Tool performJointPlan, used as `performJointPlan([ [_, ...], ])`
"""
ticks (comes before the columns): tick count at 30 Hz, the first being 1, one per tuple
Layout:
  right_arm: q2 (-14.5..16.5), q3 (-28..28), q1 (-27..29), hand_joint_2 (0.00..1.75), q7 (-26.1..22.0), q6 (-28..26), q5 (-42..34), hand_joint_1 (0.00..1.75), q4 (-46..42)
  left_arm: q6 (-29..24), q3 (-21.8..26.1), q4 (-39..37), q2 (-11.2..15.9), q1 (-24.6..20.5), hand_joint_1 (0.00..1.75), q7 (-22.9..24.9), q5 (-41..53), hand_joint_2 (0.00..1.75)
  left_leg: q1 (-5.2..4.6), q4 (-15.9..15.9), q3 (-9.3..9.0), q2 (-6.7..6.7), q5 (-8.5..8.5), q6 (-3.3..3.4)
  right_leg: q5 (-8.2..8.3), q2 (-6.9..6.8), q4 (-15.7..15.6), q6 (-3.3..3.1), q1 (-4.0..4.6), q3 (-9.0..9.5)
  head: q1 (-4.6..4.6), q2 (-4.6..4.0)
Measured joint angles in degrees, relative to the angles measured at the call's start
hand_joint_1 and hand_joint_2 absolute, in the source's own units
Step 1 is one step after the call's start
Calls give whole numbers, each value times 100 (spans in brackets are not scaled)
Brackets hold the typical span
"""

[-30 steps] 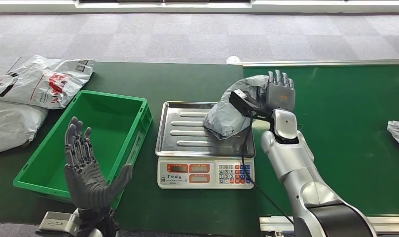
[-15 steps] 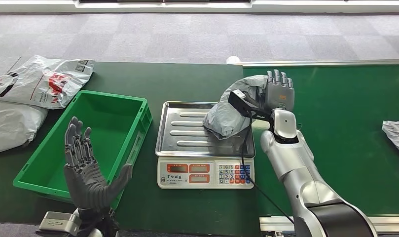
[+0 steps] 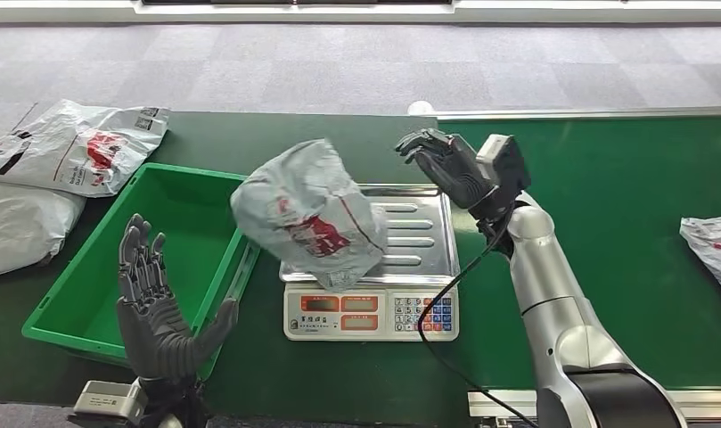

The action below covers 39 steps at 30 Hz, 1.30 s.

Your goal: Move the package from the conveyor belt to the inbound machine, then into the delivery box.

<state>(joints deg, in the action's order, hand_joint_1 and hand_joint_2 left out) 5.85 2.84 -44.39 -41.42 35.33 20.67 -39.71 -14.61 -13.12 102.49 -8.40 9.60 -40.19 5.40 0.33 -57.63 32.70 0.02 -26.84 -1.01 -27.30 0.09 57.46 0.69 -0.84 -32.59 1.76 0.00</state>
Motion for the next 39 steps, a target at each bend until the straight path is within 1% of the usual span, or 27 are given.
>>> performJointPlan([
  [2, -12, -11, 25, 175, 158, -143, 418, 175, -46, 2, 7, 0, -5, 6, 0, 0, 0, 175, 0, 0, 1, 3, 0, 0, 3, 2, 0, -1, -1, -2, -1, 0],
  [4, -13, -20, 35, 175, 190, -174, 515, 175, -80, 3, 12, 0, -6, 7, 0, 0, 0, 175, 0, -1, 0, 4, 1, 0, 5, 3, 0, -2, -2, -2, -1, 0],
  [8, -15, -45, 38, 175, 201, -219, 541, 175, -109, 3, 45, 0, -7, 9, 0, 0, 1, 175, 0, -2, 0, 2, 2, 0, 6, 2, 0, -2, -2, 0, 0, 0],
  [15, -15, -46, 42, 175, 209, -430, 309, 175, -115, 3, 73, 2, -8, 11, 0, 0, 6, 175, -1, -2, 1, 2, 2, 0, 6, 2, 0, -2, -2, 0, -1, 0],
  [17, -14, -45, 46, 175, 292, -781, 331, 175, -120, -2, 77, 10, -8, 22, 0, 0, 20, 175, -1, -2, 1, 2, 2, 0, 6, 2, 0, -2, -2, 0, 0, 0],
  [21, 1, -26, 43, 175, 722, -2181, 599, 175, -190, -34, 79, 80, -8, 100, 0, 0, 66, 175, -1, -2, 3, 1, 2, 0, 6, 1, 0, -2, -2, 1, -1, 0],
  [23, 8, -19, 39, 175, 828, -2466, 660, 175, -221, -38, 79, 109, -8, 129, 0, 0, 83, 175, -1, -2, 3, 0, 2, 0, 6, 2, 0, -2, -2, 1, -1, 0],
  [26, 23, -1, 37, 175, 874, -2537, 680, 175, -238, -38, 79, 132, -8, 144, 0, 0, 87, 175, -1, -2, 3, -1, 2, 0, 6, 0, 0, -2, -1, 1, 0, 0],
  [30, 28, 44, 11, 175, 979, -2738, 705, 0, -236, -38, 79, 140, -8, 145, 0, 0, 70, 175, -1, -2, 3, -3, 2, 0, 6, -3, 0, -2, -1, 2, 0, 0],
  [33, 36, 55, -20, 175, 1036, -3150, 676, 0, -225, -45, 81, 140, -12, 144, 0, 0, 69, 175, -1, -2, 3, -2, 2, 0, 6, -3, 0, -2, -2, 2, -1, 0],
  [35, 45, 54, -22, 87, 993, -3618, 625, 0, -241, -76, 86, 144, -24, 148, 0, 0, 83, 175, -1, -2, 3, -3, 2, 0, 6, -3, 0, -2, -2, 2, -1, 0],
  [37, 54, 54, 40, 0, 941, -4214, 648, 0, -401, -112, 89, 172, -36, 173, 0, 0, 108, 175, -1, -2, 3, -3, 2, 0, 6, -4, 0, -2, -2, 2, 1, 0],
  [39, 62, 54, 231, 0, 995, -4920, 851, 0, -846, -126, 93, 224, -44, 229, 0, 0, 153, 175, -1, -2, 3, -4, 2, 0, 5, -5, -1, -2, -2, 2, 0, 0],
])
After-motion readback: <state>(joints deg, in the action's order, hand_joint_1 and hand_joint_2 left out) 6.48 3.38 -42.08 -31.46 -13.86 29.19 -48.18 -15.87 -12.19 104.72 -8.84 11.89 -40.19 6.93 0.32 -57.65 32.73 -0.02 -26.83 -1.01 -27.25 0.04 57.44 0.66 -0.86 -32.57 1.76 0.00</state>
